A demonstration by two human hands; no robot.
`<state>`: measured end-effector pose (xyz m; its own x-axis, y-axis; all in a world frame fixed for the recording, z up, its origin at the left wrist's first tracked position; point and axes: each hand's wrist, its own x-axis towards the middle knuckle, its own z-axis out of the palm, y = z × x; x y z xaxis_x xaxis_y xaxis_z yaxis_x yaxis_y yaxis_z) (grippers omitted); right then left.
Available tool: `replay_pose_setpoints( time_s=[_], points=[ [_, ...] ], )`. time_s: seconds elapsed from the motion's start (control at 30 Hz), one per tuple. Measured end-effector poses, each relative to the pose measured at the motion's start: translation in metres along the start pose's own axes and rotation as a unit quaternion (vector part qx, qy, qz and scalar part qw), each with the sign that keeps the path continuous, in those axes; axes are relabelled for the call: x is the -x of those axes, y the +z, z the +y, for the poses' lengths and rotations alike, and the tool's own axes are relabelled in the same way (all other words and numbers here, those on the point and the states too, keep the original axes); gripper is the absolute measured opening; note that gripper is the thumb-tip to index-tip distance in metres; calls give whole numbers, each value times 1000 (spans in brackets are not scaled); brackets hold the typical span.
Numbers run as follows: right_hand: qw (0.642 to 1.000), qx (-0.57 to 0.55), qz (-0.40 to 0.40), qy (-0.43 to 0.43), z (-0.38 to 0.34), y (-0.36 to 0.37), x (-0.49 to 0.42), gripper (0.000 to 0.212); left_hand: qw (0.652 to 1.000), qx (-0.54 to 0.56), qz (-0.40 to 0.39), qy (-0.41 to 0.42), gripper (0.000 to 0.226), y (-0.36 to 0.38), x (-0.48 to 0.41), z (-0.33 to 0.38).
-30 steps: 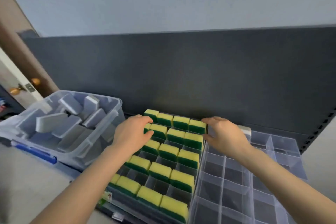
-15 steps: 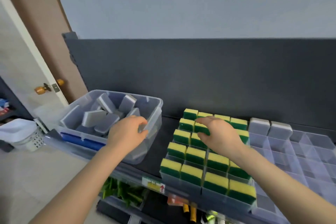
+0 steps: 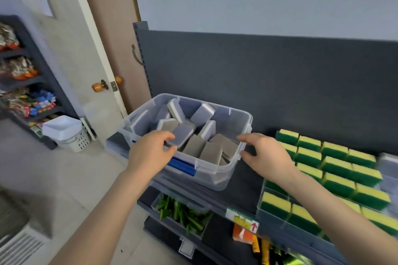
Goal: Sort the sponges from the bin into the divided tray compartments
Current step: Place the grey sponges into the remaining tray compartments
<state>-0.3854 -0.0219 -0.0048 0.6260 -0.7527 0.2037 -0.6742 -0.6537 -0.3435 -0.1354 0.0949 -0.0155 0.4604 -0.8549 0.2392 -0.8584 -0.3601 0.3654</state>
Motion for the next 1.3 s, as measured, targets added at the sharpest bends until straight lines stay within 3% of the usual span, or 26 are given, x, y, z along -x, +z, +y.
replay_pose_setpoints(
  time_s=[0.47,0.87,1.03,1.3],
  points=[
    [999,-33,-17,-24,-23,62,-140,44,999,-46,-6,-27,33,-16,-101,-80],
    [992,-10,-123,-31,-35,107,-206,40,993,33,-109,-20,32,21,-179,-115],
    [986,8,-168,-14,-33,127,-213,25,986,59,-157,22,36,37,-206,-123],
    [973,23,-227,42,-57,154,-226,59,970,105,-205,83,36,46,-244,-130]
  ],
)
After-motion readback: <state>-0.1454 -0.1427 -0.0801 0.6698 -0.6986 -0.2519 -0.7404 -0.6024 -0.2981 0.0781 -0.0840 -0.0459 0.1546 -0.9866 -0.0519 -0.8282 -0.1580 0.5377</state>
